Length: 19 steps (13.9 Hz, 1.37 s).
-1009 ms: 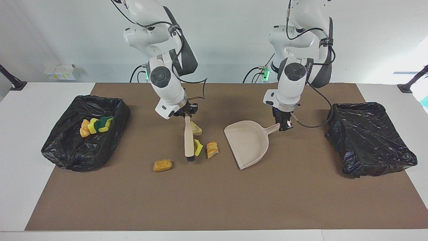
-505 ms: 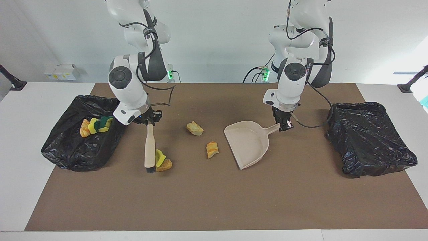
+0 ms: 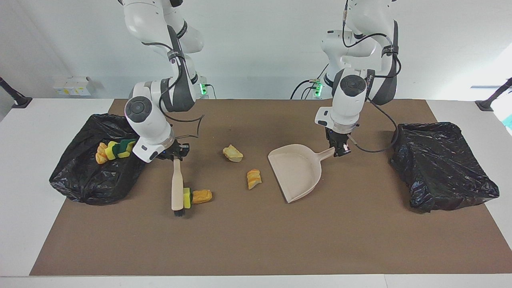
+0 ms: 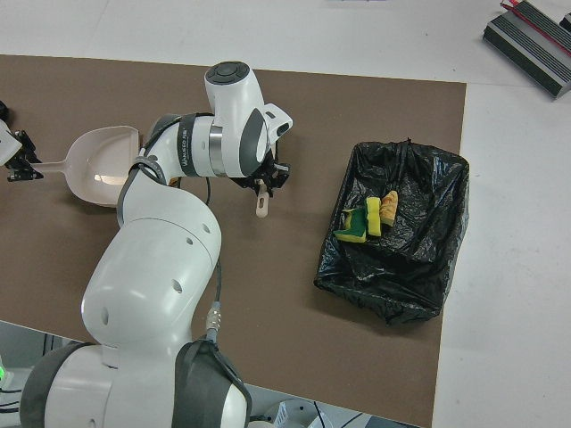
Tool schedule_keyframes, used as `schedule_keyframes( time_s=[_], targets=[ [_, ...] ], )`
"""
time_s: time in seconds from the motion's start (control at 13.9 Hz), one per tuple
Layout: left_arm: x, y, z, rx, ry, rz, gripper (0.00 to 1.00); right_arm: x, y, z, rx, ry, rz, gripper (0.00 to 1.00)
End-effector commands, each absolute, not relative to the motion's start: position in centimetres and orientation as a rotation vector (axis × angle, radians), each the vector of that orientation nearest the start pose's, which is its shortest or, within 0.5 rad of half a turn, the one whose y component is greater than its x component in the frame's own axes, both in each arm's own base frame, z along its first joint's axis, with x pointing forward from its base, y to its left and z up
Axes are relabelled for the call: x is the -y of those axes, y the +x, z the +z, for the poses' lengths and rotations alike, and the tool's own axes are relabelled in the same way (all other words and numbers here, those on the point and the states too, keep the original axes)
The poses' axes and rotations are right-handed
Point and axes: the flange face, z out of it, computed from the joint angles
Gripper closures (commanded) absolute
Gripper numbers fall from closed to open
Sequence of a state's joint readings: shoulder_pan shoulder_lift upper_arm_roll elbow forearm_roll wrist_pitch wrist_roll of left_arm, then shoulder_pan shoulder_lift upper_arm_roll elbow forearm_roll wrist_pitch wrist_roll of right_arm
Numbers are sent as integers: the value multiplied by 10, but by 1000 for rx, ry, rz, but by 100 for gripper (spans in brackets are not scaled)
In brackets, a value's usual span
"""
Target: Sweep and dump trash in bin
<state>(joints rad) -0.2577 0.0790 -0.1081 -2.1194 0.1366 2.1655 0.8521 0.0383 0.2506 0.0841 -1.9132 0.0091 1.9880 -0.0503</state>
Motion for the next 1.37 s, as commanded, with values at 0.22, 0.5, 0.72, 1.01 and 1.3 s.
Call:
schedule_keyframes(
  time_s=[0.22, 0.5, 0.72, 1.01, 1.3],
  targets=[
    [188, 509, 379, -1819, -2432, 50, 100, -137, 577, 337, 372, -3031, 292, 100],
    [186, 509, 380, -1815, -2435, 48, 100, -206, 558, 338, 402, -2936, 300, 100],
    [186, 510, 379, -1812, -2440, 47, 100, -267, 537, 331, 432, -2885, 261, 100],
    [186, 510, 379, -1813, -2440, 49, 100, -331, 498, 333, 459, -2835, 281, 100],
    [185, 509, 379, -1811, -2441, 49, 100, -365, 471, 366, 252, -2714, 409, 100]
  ],
)
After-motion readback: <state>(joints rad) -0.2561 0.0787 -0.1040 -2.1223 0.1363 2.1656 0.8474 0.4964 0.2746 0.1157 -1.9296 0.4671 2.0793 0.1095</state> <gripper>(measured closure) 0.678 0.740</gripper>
